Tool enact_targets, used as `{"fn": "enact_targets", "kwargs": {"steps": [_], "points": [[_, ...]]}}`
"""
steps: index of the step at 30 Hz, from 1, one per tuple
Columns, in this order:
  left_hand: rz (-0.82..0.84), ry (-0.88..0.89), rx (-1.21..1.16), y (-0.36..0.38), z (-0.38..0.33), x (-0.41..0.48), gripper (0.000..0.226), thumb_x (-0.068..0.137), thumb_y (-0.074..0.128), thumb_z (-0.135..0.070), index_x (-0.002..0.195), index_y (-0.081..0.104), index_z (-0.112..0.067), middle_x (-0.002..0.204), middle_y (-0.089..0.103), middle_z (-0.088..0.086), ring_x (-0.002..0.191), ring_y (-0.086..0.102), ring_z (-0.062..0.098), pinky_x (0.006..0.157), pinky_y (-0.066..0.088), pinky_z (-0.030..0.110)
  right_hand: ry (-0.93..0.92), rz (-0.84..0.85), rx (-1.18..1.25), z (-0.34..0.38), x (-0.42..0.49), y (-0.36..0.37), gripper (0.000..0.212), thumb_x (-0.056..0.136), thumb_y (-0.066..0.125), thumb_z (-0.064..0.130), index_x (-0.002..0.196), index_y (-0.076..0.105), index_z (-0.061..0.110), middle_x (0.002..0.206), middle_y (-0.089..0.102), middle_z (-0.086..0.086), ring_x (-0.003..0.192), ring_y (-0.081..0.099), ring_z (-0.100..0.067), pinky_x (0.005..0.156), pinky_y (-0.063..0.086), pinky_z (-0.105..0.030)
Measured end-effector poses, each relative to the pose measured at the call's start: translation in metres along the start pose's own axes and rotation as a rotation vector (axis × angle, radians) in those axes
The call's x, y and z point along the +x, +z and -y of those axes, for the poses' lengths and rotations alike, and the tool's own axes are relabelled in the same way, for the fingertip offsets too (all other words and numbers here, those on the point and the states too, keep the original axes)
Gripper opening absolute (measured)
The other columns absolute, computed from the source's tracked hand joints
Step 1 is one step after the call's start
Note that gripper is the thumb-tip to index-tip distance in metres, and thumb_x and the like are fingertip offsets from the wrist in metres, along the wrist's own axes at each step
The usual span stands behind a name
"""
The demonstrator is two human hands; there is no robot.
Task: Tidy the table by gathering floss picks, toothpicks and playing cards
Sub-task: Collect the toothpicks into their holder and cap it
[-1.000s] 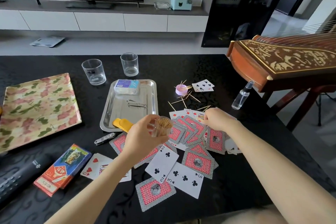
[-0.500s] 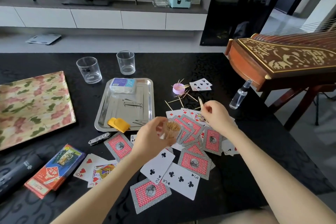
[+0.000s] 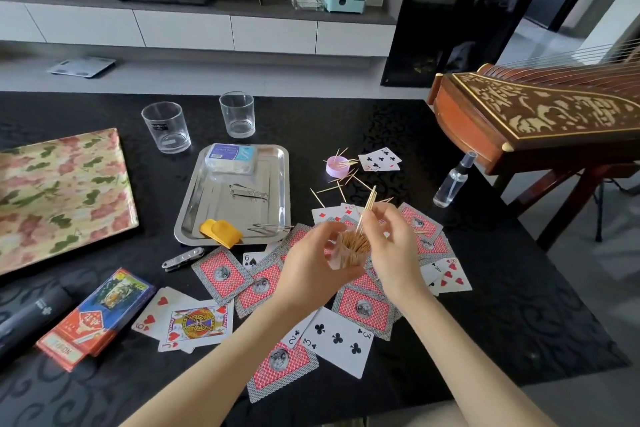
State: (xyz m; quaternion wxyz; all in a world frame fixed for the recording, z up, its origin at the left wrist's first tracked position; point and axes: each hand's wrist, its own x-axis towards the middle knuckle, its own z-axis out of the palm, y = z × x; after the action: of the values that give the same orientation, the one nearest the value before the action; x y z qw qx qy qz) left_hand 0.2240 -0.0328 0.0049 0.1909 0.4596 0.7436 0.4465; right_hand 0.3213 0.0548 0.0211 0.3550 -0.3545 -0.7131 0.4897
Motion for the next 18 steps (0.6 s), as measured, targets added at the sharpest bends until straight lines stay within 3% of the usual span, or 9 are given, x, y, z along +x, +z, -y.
{"fn": "enact_targets", "kwargs": {"steps": [3,7,11,14,16,18], "points": [[-0.049,0.028,0.040,-0.001,-0.002,0.000,0.062,0.068,0.081,-0.034,0.121,0.053,-0.022,0.110,0.061,-0.010,0.095,0.058,0.006,0.081,0.052,0.023,-0.129,0.001,-0.157,-0.015,-0.006,0.000,0.004,0.093,0.055,0.019,0.092,0.059,0.019,0.095,0.055,0.015,0.095,0.051,0.005,0.078,0.042,-0.006],[-0.037,0.139,0.171,-0.002,0.002,0.000,0.060,0.069,0.081,-0.029,0.122,0.055,-0.018,0.116,0.062,-0.004,0.102,0.059,0.014,0.084,0.050,0.027,-0.102,0.077,-0.247,-0.022,-0.009,-0.006,0.008,0.088,0.063,0.021,0.096,0.065,0.019,0.108,0.053,0.023,0.109,0.046,0.002,0.087,0.038,-0.008],[-0.011,0.151,0.254,-0.004,0.009,0.000,0.060,0.072,0.078,-0.029,0.125,0.052,-0.019,0.118,0.060,-0.004,0.106,0.056,0.016,0.084,0.044,0.022,-0.191,0.188,-0.469,-0.019,-0.010,-0.020,0.023,0.087,0.064,0.026,0.109,0.069,0.022,0.123,0.045,0.025,0.120,0.036,0.003,0.102,0.027,-0.023],[-0.035,0.071,0.219,-0.007,0.014,0.003,0.062,0.070,0.079,-0.033,0.124,0.051,-0.022,0.118,0.060,-0.007,0.103,0.058,0.013,0.081,0.047,0.022,-0.153,0.153,-0.423,-0.016,-0.004,-0.041,0.024,0.089,0.061,0.018,0.112,0.067,0.021,0.120,0.057,0.015,0.118,0.047,-0.003,0.106,0.036,-0.029],[-0.065,0.020,0.189,-0.010,0.015,0.005,0.063,0.069,0.080,-0.034,0.124,0.051,-0.022,0.116,0.061,-0.006,0.099,0.059,0.011,0.078,0.049,0.022,-0.191,0.160,-0.648,-0.024,0.006,-0.053,0.020,0.085,0.066,0.020,0.104,0.071,0.018,0.112,0.065,0.008,0.110,0.055,-0.010,0.104,0.039,-0.035],[-0.090,-0.008,0.166,-0.014,0.017,0.007,0.063,0.069,0.080,-0.034,0.124,0.051,-0.022,0.115,0.062,-0.004,0.095,0.059,0.010,0.077,0.051,0.024,-0.175,0.306,-0.912,-0.034,0.011,-0.059,0.027,0.081,0.069,0.036,0.105,0.070,0.024,0.114,0.063,0.009,0.111,0.053,-0.014,0.099,0.037,-0.033]]}}
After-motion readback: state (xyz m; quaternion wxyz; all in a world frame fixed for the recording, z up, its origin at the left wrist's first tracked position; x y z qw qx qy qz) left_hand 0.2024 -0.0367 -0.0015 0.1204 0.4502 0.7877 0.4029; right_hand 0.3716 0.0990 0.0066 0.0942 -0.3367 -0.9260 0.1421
